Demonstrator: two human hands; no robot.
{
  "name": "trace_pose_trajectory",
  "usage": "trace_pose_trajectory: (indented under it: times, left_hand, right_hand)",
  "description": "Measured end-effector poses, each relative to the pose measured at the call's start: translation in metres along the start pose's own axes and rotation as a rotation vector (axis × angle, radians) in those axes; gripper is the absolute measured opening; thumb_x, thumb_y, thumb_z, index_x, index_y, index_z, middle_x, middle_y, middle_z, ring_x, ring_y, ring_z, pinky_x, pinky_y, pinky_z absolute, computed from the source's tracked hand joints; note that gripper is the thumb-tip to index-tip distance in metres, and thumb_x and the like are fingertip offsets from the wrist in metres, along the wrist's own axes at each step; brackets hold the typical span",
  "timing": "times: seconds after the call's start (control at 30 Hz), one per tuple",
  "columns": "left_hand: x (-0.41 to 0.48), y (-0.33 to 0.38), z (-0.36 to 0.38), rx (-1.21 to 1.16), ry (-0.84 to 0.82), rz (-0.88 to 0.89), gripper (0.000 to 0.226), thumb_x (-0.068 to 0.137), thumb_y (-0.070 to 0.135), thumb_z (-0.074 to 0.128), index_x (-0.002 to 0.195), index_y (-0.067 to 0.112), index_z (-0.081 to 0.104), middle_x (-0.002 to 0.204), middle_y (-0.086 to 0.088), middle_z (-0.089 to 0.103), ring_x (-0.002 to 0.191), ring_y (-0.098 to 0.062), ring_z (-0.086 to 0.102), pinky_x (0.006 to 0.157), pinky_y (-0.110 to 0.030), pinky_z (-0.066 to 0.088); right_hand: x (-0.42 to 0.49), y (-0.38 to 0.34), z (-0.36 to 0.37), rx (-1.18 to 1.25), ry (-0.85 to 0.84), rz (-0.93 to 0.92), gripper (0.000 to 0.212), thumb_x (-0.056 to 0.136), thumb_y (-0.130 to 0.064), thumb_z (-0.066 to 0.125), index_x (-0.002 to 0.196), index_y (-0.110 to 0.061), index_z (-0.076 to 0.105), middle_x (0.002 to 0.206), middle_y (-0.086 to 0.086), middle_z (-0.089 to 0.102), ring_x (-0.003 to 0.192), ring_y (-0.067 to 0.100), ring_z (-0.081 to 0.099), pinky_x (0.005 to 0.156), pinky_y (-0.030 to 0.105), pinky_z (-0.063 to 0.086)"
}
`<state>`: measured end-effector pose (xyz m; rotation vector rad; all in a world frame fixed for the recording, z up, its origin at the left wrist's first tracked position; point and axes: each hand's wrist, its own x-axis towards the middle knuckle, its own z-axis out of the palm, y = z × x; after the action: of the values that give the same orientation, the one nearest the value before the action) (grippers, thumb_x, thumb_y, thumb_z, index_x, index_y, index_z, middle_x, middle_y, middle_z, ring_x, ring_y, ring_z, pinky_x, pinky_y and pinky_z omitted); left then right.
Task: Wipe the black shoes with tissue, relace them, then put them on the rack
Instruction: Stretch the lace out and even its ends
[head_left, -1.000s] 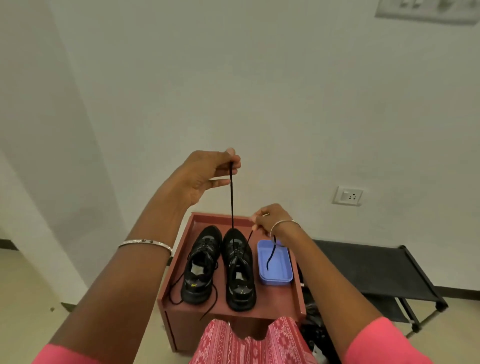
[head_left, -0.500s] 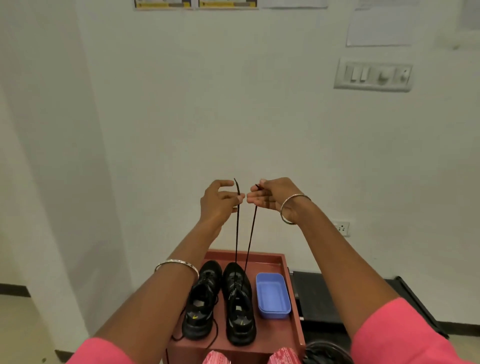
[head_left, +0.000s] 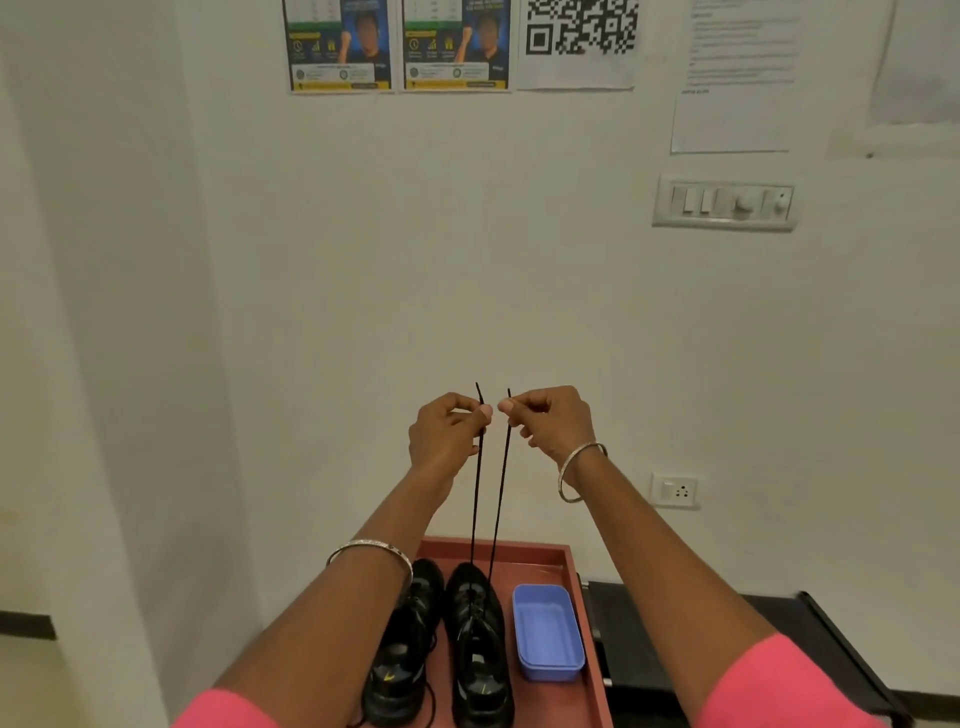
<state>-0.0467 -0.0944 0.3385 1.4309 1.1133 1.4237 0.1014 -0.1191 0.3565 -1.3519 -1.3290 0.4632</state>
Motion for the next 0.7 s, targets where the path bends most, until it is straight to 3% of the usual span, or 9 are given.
trace_pose_trajectory:
  times: [0.1,0.23,0.53,0.63,0.7]
  left_hand:
    - [0.004,0.002,0.002,0.026,-0.017,0.023,0.011,0.087,0.024,0.076,0.093,0.017,0.072,0.091,-0.002,0.075,0.089,-0.014,0.072,0.076,-0.034,0.062]
    - [0.008,0.004,0.006,0.076,-0.028,0.048,0.010,0.086,0.022,0.077,0.093,0.015,0.073,0.089,-0.004,0.075,0.088,-0.017,0.072,0.076,-0.037,0.062]
    - [0.021,0.005,0.013,0.151,-0.035,0.074,0.005,0.085,0.021,0.077,0.089,0.018,0.074,0.084,-0.001,0.075,0.083,-0.013,0.072,0.083,-0.042,0.060]
    - [0.023,0.007,0.015,0.175,-0.048,0.071,0.006,0.087,0.021,0.075,0.092,0.018,0.073,0.087,-0.001,0.074,0.088,-0.013,0.071,0.077,-0.029,0.056]
    - [0.024,0.008,0.013,0.159,-0.081,0.052,0.009,0.091,0.022,0.071,0.097,0.015,0.072,0.092,-0.002,0.074,0.090,-0.012,0.070,0.069,-0.018,0.045]
  right_hand:
    - [0.004,0.002,0.005,-0.015,0.059,-0.035,0.012,0.085,-0.027,0.079,0.088,-0.015,0.081,0.076,-0.006,0.074,0.060,0.002,0.064,0.064,0.023,0.055]
    - [0.009,0.003,0.010,0.010,0.095,-0.044,0.012,0.082,-0.026,0.081,0.085,-0.014,0.081,0.077,0.000,0.075,0.068,0.014,0.067,0.071,0.034,0.059]
    - [0.021,0.003,0.009,0.008,0.059,-0.064,0.016,0.082,-0.028,0.081,0.089,-0.014,0.082,0.062,-0.011,0.065,0.059,0.003,0.056,0.060,0.021,0.044]
    - [0.026,0.005,0.007,-0.002,0.034,-0.079,0.015,0.082,-0.029,0.081,0.089,-0.015,0.082,0.065,-0.013,0.067,0.063,-0.002,0.059,0.062,0.015,0.043]
    - [0.028,0.009,0.006,0.035,0.019,-0.069,0.012,0.082,-0.029,0.082,0.087,-0.018,0.082,0.075,-0.011,0.074,0.076,-0.004,0.065,0.072,0.016,0.049]
